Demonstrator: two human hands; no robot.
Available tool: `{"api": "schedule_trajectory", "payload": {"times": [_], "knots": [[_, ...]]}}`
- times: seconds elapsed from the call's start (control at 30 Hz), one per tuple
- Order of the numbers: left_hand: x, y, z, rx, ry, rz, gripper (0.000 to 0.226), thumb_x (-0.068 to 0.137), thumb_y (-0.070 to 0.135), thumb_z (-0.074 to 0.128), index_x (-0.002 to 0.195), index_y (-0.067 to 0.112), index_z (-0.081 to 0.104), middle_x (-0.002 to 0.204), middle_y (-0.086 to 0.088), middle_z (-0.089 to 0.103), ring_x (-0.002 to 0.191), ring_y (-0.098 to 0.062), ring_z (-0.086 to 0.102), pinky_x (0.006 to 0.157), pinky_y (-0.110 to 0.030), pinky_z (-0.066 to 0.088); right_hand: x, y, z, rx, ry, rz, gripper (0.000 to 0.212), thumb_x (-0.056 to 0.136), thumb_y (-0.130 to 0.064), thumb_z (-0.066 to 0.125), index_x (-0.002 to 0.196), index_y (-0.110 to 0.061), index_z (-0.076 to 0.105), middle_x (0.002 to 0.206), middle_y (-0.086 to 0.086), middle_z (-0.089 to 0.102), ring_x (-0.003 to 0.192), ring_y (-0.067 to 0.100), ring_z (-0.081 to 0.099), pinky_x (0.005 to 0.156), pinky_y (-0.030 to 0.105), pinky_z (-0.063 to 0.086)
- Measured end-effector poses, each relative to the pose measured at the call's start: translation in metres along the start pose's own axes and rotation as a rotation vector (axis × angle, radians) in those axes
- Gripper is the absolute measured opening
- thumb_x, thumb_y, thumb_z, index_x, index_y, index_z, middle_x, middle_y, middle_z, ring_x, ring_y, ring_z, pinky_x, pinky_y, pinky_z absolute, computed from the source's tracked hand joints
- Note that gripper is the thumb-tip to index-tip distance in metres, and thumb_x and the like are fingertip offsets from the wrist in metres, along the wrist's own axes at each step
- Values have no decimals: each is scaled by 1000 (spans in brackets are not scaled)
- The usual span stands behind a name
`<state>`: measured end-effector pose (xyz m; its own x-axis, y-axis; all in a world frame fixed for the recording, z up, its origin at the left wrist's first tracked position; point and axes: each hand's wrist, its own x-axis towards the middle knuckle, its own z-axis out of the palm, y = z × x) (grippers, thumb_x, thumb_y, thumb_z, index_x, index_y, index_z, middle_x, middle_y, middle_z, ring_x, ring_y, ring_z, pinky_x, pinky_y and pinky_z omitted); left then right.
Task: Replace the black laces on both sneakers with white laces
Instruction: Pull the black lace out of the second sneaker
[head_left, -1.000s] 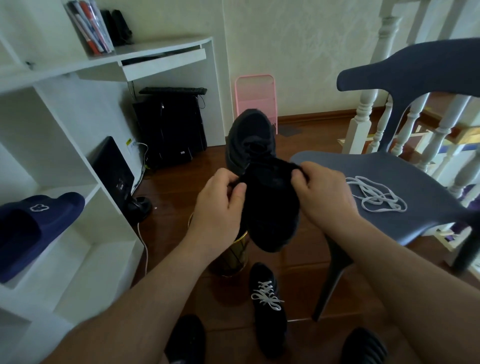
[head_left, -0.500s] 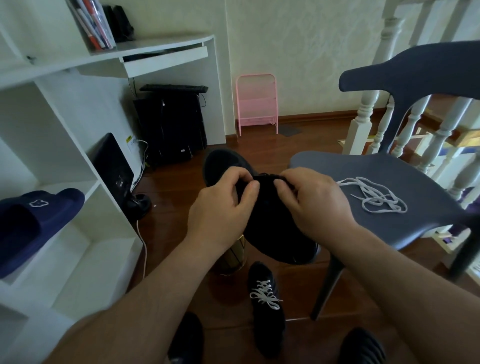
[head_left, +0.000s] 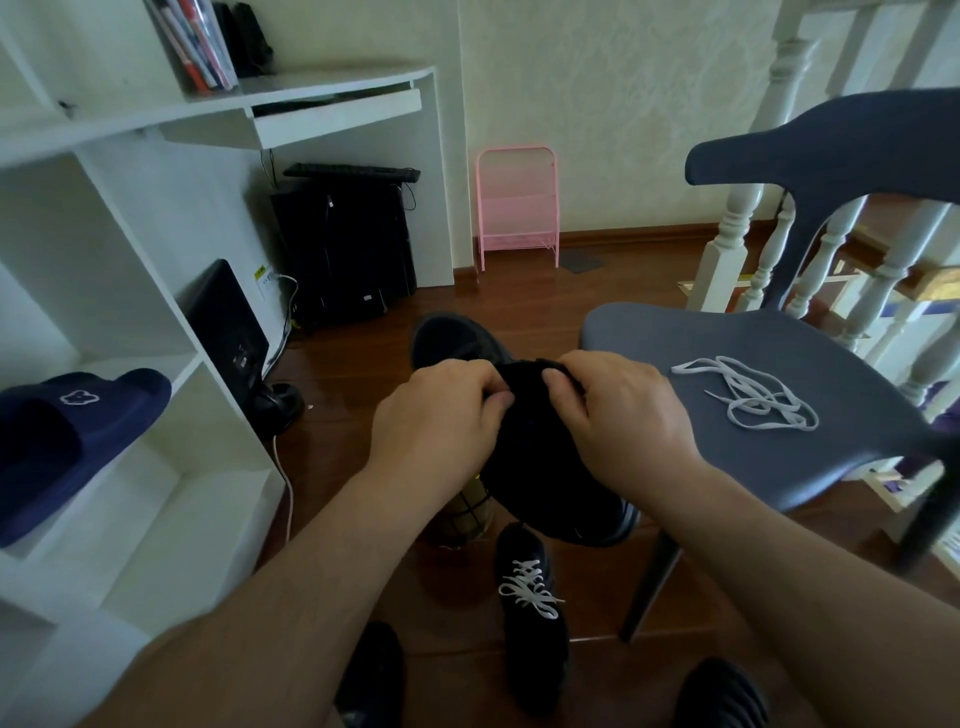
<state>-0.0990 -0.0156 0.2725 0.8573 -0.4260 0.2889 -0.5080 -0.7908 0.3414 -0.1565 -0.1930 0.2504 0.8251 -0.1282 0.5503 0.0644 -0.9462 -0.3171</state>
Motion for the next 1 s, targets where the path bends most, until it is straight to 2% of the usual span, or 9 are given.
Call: {"api": "schedule_trajectory", "payload": {"times": [0.13, 0.3, 0.37, 0.5, 0.57, 0.67, 0.77, 0.9, 1.0], "knots": [[-2, -6, -6, -99, 39, 45, 7, 101, 45, 62, 106, 45, 67, 95, 18, 58, 93, -8, 58, 73, -34, 53, 4, -1, -6, 133, -32, 92, 32, 106, -39, 49, 82, -21, 62, 70, -7, 58, 67, 13, 56, 57, 36, 45], [-2, -20, -11, -276, 29, 87, 13, 97, 34, 62, 101, 46, 63, 101, 17, 56, 93, -7, 55, 77, -35, 52, 6, 0, -7, 436, -119, 320, 40, 109, -36, 48, 75, -16, 57, 63, -8, 55, 59, 6, 51, 52, 19, 35], [-2, -21, -13, -318, 26, 121, 20, 98, 25, 58, 103, 43, 65, 102, 17, 57, 92, -4, 55, 76, -31, 47, 5, -1, -5, 658, -132, 450, 43, 110, -35, 46, 74, -16, 60, 62, -9, 55, 59, 4, 51, 59, 27, 42], [-1, -18, -19, -319, 52, 153, 24, 99, 25, 59, 108, 41, 75, 106, 20, 62, 96, 3, 57, 79, -16, 41, 3, -4, 0, 1065, -181, 614, 39, 112, -29, 45, 95, -9, 74, 94, 22, 74, 84, 28, 71, 76, 44, 58], [2, -16, -20, -206, 25, 160, 21, 98, 35, 63, 111, 43, 76, 107, 21, 62, 95, 2, 57, 78, -14, 40, 4, -3, 1, 1044, -177, 583, 39, 112, -27, 45, 92, -7, 73, 84, 18, 72, 77, 25, 68, 71, 42, 56], [3, -12, -19, 4, -35, 140, 20, 98, 40, 66, 115, 42, 75, 113, 15, 58, 106, -8, 58, 84, -24, 47, 2, -5, 1, 820, -163, 501, 40, 110, -29, 48, 77, -18, 68, 59, -10, 60, 56, 6, 56, 55, 28, 45], [0, -2, -9, 127, -70, 89, 16, 101, 39, 64, 115, 37, 71, 115, 9, 51, 106, -14, 55, 82, -29, 47, -1, -4, 6, 693, -152, 467, 38, 109, -34, 50, 81, -17, 69, 57, -10, 57, 54, 7, 53, 54, 31, 42], [1, 0, -5, -218, -56, -54, 7, 106, 27, 56, 102, 30, 61, 105, 10, 49, 97, -12, 50, 80, -29, 39, -3, -4, 6, 631, -76, 443, 36, 107, -38, 52, 82, -18, 68, 60, -9, 60, 54, 4, 52, 53, 25, 40], [1, -5, -6, -636, -99, -163, 19, 109, 20, 51, 93, 28, 58, 103, 7, 57, 94, -14, 56, 81, -32, 44, -5, -7, 2, 575, -94, 364, 14, 99, -37, 66, 89, -30, 73, 73, -17, 69, 71, -3, 64, 56, 12, 44]]}}
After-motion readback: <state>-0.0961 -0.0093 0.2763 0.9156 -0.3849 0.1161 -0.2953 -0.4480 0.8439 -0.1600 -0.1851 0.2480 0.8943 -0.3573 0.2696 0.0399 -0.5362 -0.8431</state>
